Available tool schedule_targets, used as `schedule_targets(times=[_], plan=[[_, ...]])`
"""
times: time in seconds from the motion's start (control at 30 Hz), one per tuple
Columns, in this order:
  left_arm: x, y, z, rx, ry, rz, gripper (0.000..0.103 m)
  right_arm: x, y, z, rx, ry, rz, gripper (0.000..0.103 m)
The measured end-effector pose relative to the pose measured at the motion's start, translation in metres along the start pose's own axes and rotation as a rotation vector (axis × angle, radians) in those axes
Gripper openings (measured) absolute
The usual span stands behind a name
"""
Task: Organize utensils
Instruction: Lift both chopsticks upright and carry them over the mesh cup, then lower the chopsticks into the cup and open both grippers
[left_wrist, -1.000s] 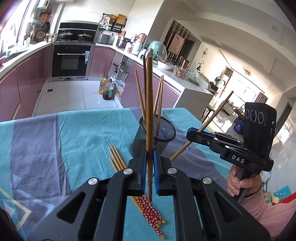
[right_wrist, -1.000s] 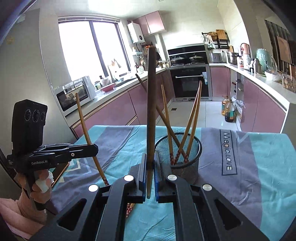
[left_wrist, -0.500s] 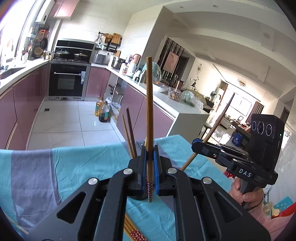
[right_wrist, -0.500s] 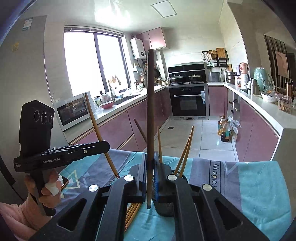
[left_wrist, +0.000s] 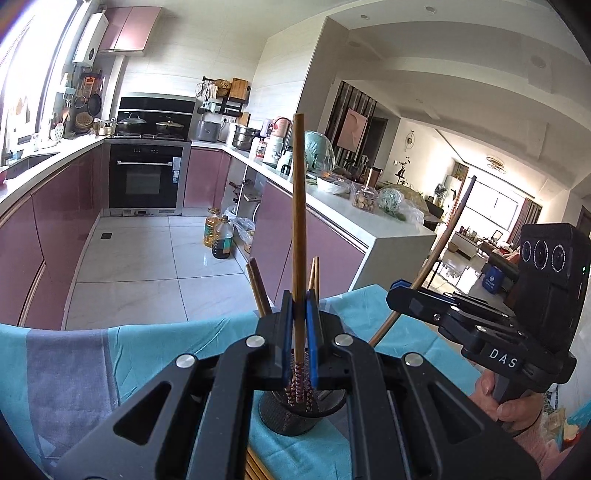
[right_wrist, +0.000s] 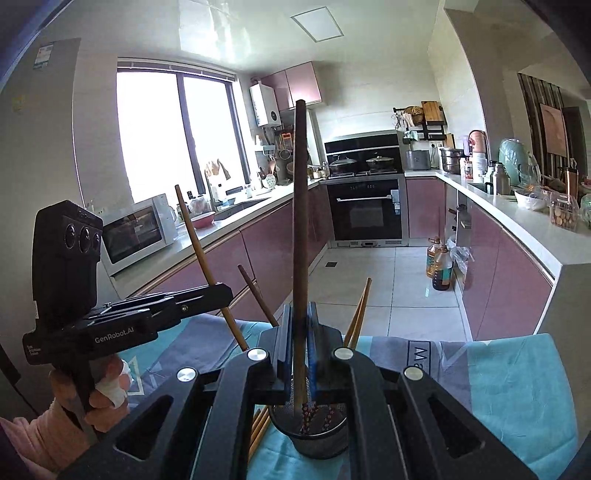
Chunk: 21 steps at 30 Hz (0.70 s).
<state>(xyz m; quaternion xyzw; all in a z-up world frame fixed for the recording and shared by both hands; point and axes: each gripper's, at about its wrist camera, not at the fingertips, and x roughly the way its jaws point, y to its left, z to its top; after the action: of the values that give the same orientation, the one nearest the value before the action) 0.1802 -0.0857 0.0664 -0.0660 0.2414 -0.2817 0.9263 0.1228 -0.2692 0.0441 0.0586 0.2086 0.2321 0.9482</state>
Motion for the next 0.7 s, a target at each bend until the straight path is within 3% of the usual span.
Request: schedule_targets(times=[0.7], plan=[[0.053, -0.001, -0.029, 0.078, 0.268, 0.006, 0.008, 0.058, -0.013, -0.036, 0.044, 0.228, -0.012, 0.006]])
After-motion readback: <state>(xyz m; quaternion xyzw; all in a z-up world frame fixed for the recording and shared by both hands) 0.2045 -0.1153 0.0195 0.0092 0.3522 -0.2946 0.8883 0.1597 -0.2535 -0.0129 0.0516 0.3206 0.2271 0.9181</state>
